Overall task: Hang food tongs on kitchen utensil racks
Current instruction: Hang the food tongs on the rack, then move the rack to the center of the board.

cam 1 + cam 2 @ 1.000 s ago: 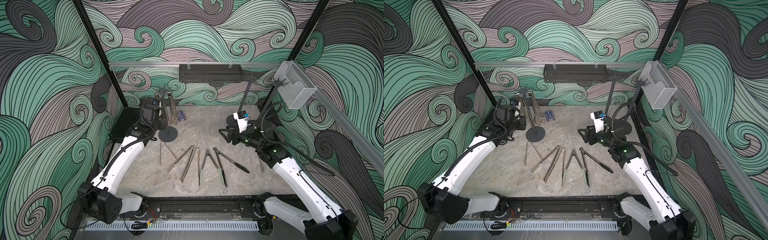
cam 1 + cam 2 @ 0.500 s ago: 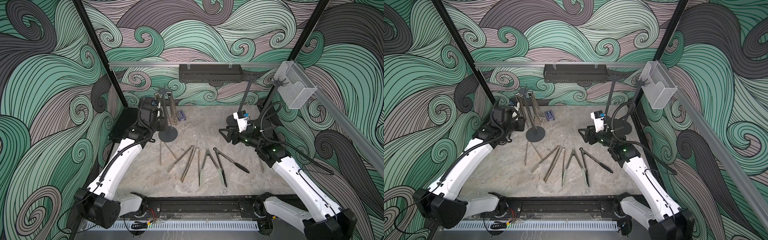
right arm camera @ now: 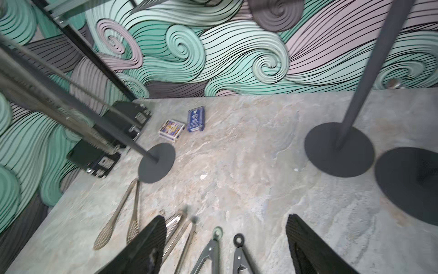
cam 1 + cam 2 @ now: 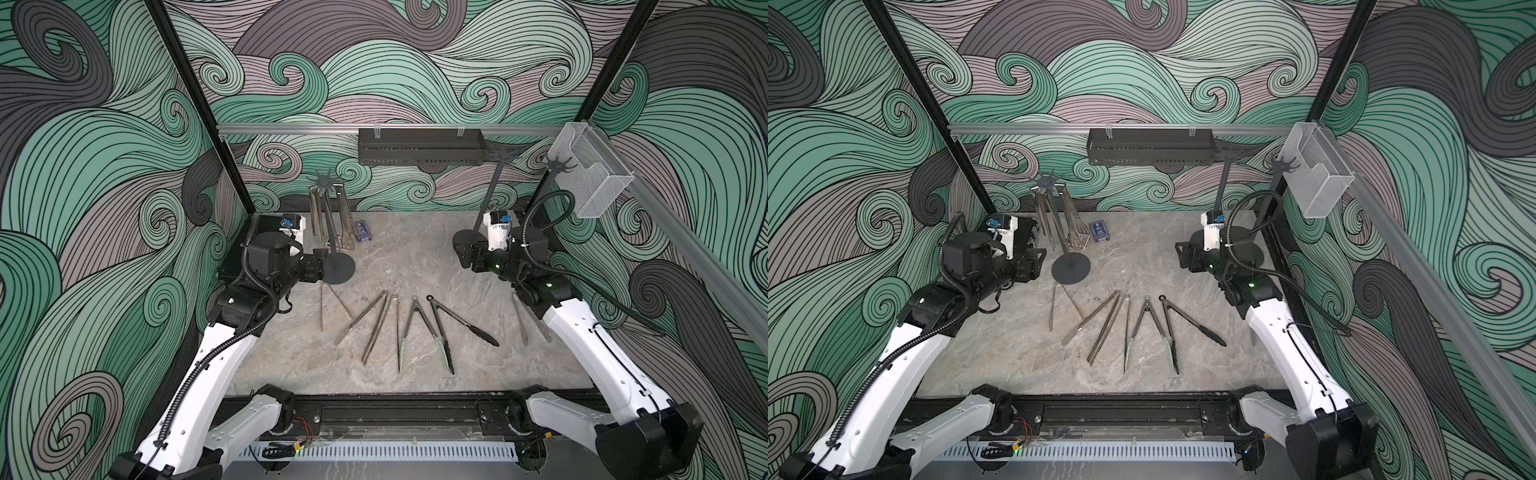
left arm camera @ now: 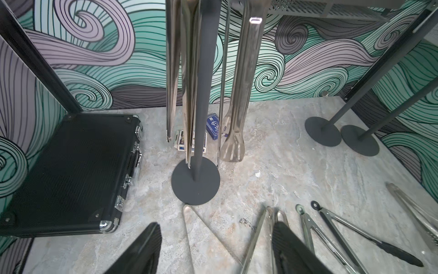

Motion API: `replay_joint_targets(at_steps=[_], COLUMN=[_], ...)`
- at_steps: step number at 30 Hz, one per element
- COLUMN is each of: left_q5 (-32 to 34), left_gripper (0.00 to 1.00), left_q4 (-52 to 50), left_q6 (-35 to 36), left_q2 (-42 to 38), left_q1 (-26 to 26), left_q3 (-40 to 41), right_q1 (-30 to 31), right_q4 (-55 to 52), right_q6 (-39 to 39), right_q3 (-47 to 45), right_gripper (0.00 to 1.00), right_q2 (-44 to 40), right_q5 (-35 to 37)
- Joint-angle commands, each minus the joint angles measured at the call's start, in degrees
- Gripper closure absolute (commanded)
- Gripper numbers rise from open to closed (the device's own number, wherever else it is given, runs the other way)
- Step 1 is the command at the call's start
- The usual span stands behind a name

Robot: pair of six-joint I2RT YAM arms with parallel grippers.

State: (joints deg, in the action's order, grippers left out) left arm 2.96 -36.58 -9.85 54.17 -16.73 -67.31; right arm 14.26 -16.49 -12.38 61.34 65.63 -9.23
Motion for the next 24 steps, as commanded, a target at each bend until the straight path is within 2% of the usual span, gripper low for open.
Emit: replay_joint_targets(at_steps=[1, 7, 15, 24], left_q5=[-6.67, -9.38, -9.80, -12.97], left_gripper=[0.23, 0.22, 0.20, 0.14], left_q4=[-1.35, -2.51, -2.33, 0.01], left_q6=[-3.50, -3.20, -1.01, 0.78], left_q2=[-2.13, -6.00, -12.31, -15.47], left_q1=[1.22, 2.67, 4.67, 4.91], left_q3=[2.18, 3.15, 4.88, 6.58], right_q1=[-2.77, -5.31, -7.60, -9.00], right_q4=[0.92, 9.37, 27.84, 32.89], right_q6=[1.04, 5.53, 10.41, 14.05], right_q3=[2.74, 4.69, 6.68, 14.80], right_gripper=[0.19, 0.19, 0.20, 0.20], right_q2=[2.66, 9.69, 23.00, 36.62], right_q5=[7.15, 9.19, 11.88, 15.33])
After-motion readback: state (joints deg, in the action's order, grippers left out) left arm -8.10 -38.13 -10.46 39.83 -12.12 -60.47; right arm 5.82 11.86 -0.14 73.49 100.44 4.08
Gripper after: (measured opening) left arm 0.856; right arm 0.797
